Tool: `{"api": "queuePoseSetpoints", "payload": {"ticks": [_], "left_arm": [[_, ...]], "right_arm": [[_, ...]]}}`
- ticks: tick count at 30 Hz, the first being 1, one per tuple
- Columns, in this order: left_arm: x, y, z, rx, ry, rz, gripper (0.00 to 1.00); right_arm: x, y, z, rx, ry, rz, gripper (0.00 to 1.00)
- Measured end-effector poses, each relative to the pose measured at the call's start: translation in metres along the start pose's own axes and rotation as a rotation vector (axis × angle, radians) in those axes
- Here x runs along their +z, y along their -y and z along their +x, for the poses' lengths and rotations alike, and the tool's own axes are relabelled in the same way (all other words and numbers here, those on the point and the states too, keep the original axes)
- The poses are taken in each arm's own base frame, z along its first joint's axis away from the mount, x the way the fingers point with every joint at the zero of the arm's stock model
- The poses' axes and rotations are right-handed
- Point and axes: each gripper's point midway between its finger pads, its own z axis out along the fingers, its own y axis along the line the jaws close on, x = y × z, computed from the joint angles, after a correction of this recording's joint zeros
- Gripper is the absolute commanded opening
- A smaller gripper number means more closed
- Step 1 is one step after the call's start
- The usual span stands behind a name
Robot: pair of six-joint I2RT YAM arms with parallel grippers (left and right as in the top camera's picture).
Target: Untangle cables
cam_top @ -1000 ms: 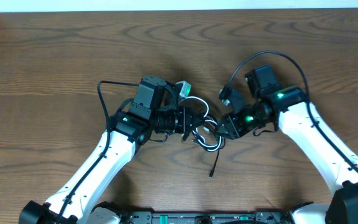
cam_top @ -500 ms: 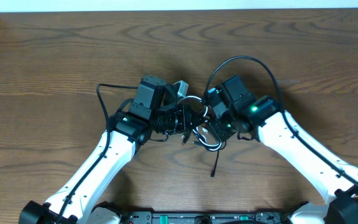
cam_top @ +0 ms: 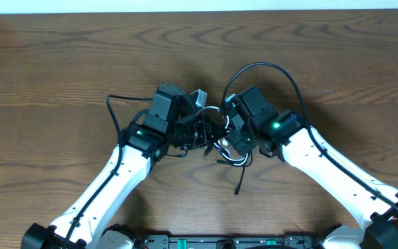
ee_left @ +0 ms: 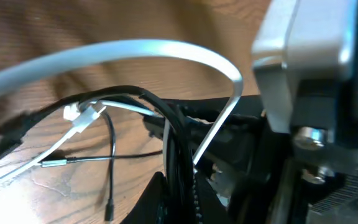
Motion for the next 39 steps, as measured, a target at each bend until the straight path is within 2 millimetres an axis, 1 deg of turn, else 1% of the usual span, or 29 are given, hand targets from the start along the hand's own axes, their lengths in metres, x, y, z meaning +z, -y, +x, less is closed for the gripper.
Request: {"api": "queuePoseSetpoints", "payload": {"ticks": [7,15,21,29,35,39], "left_arm": [[0.000,-0.014,-0.002,-0.054,0.028,-0.071,0.07],[-0.002,-0.026,-0.009,-0.097,0.077,-0.135,0.08],[-0.003,-0.030,-0.012,-0.104,0.098,-0.156,0.08],[-0.004,-0.033,-0.014,-0.104,0.111,-0.172,0.08],[-0.008,-0.045,-0.017,-0.118,0.142,-0.237,0.08],[-0.011,-0.057,-0.013,-0.138,0.146,-0.295,0.07]], "right_arm": [[0.000,-0.001,-0.001,-0.001,0.006,-0.007,0.01],[-0.003,-0.016,-0.003,-0.031,0.017,-0.103,0.01],[-0.011,-0.020,-0.006,-0.052,0.040,-0.129,0.01],[-0.012,-0.025,-0.008,-0.064,0.050,-0.163,0.01],[-0.013,-0.035,-0.015,-0.081,0.090,-0.235,0.01],[-0.015,-0.038,-0.023,-0.083,0.124,-0.269,0.01]]}}
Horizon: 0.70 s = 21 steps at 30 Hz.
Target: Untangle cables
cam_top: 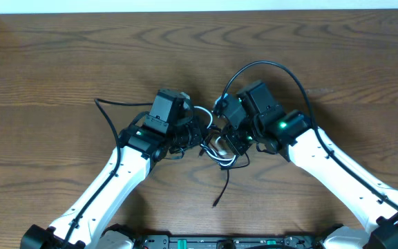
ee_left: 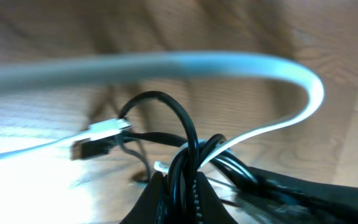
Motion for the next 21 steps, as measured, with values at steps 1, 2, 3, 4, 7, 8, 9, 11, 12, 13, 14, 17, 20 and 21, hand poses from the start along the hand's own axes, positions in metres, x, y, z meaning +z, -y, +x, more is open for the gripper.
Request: {"api": "queuePoseSetpoints", "payload": {"ticks": [1,2,3,4,7,8,9,11,12,13,14,17,20,21], "left_arm": [[0.000,-0.004,0.001,-0.005,0.000,-0.019,0.08],[0.000,-0.005,0.001,-0.006,-0.001,-0.024,0.07],[0.000,-0.007,0.002,-0.009,-0.002,-0.035,0.08],[0.000,-0.010,0.003,-0.012,-0.004,-0.048,0.08],[-0.001,-0.021,0.002,-0.021,0.009,-0.100,0.08],[-0.001,-0.023,0.001,-0.022,0.016,-0.114,0.08],[-0.001,-0.026,0.000,-0.024,0.025,-0.125,0.08],[-0.001,-0.028,-0.002,-0.022,0.037,-0.136,0.08],[-0.002,-0.028,-0.003,-0.022,0.041,-0.140,0.08],[-0.002,-0.029,-0.004,-0.021,0.044,-0.144,0.08],[-0.002,-0.030,-0.004,-0.020,0.048,-0.147,0.07],[-0.002,-0.030,-0.005,-0.018,0.052,-0.151,0.08],[-0.002,-0.030,-0.005,-0.014,0.051,-0.151,0.07],[-0.002,-0.030,-0.005,-0.010,0.051,-0.151,0.08]], "right_arm": [[-0.001,0.000,-0.003,0.002,0.012,-0.013,0.01],[-0.001,-0.001,-0.003,0.001,0.014,-0.019,0.01],[-0.002,-0.001,-0.005,0.006,0.022,-0.030,0.01],[-0.003,-0.001,-0.006,0.009,0.030,-0.043,0.01],[-0.008,-0.003,-0.012,0.019,0.064,-0.097,0.01],[-0.011,-0.004,-0.016,0.019,0.080,-0.117,0.01],[-0.014,-0.004,-0.019,0.022,0.096,-0.134,0.01],[-0.019,-0.005,-0.024,0.030,0.125,-0.160,0.01],[-0.021,-0.004,-0.026,0.039,0.135,-0.167,0.01],[-0.022,-0.003,-0.027,0.049,0.143,-0.174,0.01],[-0.024,-0.001,-0.028,0.058,0.148,-0.177,0.01],[-0.026,0.004,-0.028,0.079,0.152,-0.180,0.01],[-0.026,0.004,-0.026,0.094,0.144,-0.185,0.01],[-0.026,0.004,-0.025,0.097,0.140,-0.187,0.01]]}}
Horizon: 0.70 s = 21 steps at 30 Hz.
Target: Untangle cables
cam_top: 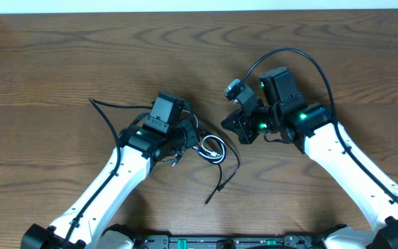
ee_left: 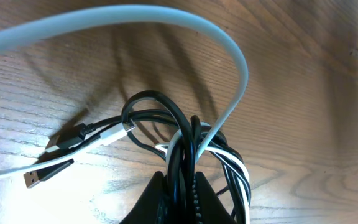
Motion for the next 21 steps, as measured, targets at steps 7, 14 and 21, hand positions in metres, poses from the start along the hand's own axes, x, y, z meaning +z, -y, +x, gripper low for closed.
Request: {"api": "queuePoseSetpoints", "payload": {"ticks": [7,14,21], "left_arm": [[0.000,0.000,0.000,0.033,0.001,0.000,0.08],[0.000,0.000,0.000,0.094,0.000,0.000,0.08],[0.000,0.000,0.000,0.158,0.002,-0.002,0.07]], "right_arm": [[-0.001,0.011,0.012,0.034,-0.045,0.068,0.01],[-0.004,0.032,0.022,0.058,-0.084,0.195,0.01],[-0.011,0.054,0.032,0.111,-0.117,0.333,0.01]]}}
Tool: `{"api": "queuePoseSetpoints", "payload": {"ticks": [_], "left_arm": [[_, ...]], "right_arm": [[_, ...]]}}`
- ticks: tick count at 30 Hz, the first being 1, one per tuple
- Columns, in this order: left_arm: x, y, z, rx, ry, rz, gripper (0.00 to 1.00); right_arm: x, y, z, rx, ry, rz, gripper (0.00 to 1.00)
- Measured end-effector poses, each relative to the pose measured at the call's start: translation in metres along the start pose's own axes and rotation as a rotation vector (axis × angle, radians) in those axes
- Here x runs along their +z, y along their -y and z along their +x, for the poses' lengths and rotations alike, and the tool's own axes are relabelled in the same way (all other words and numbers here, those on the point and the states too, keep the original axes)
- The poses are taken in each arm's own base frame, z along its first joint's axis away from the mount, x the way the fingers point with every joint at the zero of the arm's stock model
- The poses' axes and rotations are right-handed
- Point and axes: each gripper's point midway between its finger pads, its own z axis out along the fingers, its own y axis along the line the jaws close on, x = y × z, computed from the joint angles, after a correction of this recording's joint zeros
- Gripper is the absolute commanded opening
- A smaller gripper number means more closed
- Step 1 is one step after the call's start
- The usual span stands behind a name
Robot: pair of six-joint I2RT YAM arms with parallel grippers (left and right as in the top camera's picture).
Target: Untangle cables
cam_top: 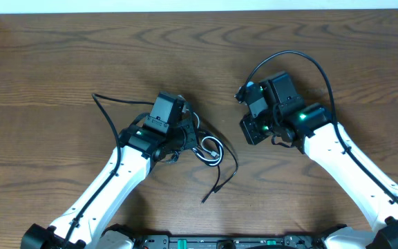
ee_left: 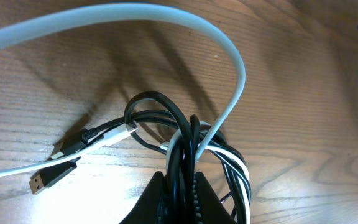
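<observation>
A tangle of black and white cables (cam_top: 209, 149) lies left of the table's middle. My left gripper (cam_top: 187, 138) is shut on black strands of it. In the left wrist view the jaws (ee_left: 182, 180) pinch those black cables. A flat white cable (ee_left: 166, 15) arches over them and runs down into the knot. A black-and-white coil (ee_left: 236, 174) lies to the right, and USB plugs (ee_left: 50, 177) rest on the wood at left. My right gripper (cam_top: 249, 128) hovers to the right, apart from the tangle, with no cable seen in it. Its jaws are not clear.
One black cable end (cam_top: 220, 178) trails toward the front of the wooden table (cam_top: 47, 55). Another black strand (cam_top: 104, 111) loops out to the left of the left arm. The black loop (cam_top: 289, 55) over the right wrist belongs to that arm.
My right gripper has turned and shifted slightly right, still clear of the tangle. My left gripper keeps its hold, and the bundle has barely shifted.
Both grippers were close together in the tangle at the table's middle, and still so a moment later. Then my right gripper was off to the upper right with no cable. The bundle has stayed with my left gripper, its black tail lying toward the front.
</observation>
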Motion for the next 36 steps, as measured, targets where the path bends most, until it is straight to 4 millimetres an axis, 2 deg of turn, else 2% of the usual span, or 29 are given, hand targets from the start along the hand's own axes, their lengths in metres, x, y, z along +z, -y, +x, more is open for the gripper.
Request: {"api": "queuePoseSetpoints", "payload": {"ticks": [2,7,10,11,21,28,31,36], "left_arm": [[0.000,0.001,0.000,0.026,-0.001,0.003,0.08],[0.000,0.011,0.006,0.148,-0.033,0.066,0.07],[-0.002,0.021,0.013,0.237,-0.065,0.128,0.08],[-0.002,0.023,0.015,0.260,-0.073,0.145,0.07],[-0.007,0.047,0.014,0.370,-0.062,0.277,0.07],[-0.005,0.052,0.014,0.313,-0.074,0.300,0.08],[0.008,0.047,0.016,0.264,-0.112,0.280,0.07],[0.044,0.040,0.021,0.226,-0.181,0.265,0.07]], "right_arm": [[0.000,0.006,0.003,0.012,-0.010,0.036,0.01],[0.000,0.007,0.006,0.034,-0.021,0.040,0.18],[0.000,0.003,0.009,0.039,-0.035,0.015,0.31],[0.000,0.000,0.011,0.037,-0.043,-0.002,0.32],[-0.005,-0.034,0.026,0.019,-0.106,-0.195,0.27],[-0.006,-0.040,0.025,-0.016,-0.097,-0.239,0.31],[-0.001,-0.039,0.024,-0.035,-0.076,-0.239,0.33],[0.012,-0.034,0.032,-0.051,-0.062,-0.231,0.33]]}}
